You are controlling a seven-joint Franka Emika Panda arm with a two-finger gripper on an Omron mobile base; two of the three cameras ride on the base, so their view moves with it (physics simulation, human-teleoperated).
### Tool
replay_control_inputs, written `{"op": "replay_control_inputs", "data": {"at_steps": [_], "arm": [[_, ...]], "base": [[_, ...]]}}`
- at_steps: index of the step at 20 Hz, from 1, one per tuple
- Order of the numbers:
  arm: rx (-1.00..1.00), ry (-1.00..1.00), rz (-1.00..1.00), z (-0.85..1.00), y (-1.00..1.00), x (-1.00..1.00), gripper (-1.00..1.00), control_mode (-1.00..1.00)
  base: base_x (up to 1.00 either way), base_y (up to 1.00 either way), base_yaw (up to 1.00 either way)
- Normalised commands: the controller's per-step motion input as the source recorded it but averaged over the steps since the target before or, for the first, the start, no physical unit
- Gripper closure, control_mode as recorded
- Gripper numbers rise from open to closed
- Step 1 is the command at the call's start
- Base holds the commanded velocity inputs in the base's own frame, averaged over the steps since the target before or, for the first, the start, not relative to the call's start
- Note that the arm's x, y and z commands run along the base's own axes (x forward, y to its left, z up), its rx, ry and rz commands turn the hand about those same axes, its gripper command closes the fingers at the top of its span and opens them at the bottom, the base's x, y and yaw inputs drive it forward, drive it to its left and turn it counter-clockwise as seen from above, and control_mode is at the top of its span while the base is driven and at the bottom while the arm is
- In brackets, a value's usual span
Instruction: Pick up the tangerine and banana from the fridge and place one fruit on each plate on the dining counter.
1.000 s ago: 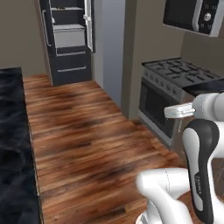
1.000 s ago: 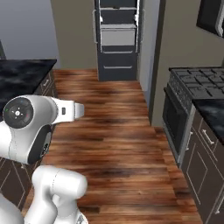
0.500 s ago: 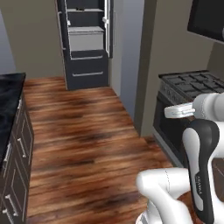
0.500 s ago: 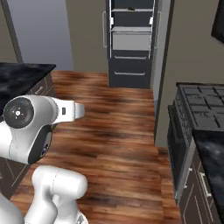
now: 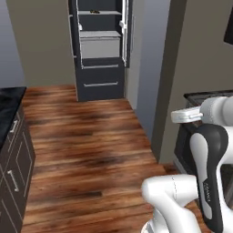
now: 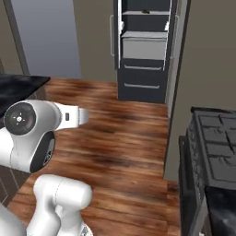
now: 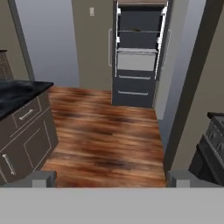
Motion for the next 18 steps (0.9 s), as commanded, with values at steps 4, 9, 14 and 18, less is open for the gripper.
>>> {"op": "replay_control_inputs", "data": {"at_steps": [4, 9, 14, 18], "arm": [[0.0, 0.0, 0.0, 0.0, 0.0, 0.0, -1.0, 1.0], [0.0, 0.0, 0.0, 0.0, 0.0, 0.0, -1.0, 1.0], [0.0, 0.0, 0.0, 0.0, 0.0, 0.0, -1.0, 1.0], [0.0, 0.0, 0.0, 0.0, 0.0, 0.0, -1.0, 1.0]], "base": [[1.0, -0.31, 0.09], [1.0, -0.37, 0.06], [1.0, -0.4, 0.06], [1.0, -0.47, 0.08]]}}
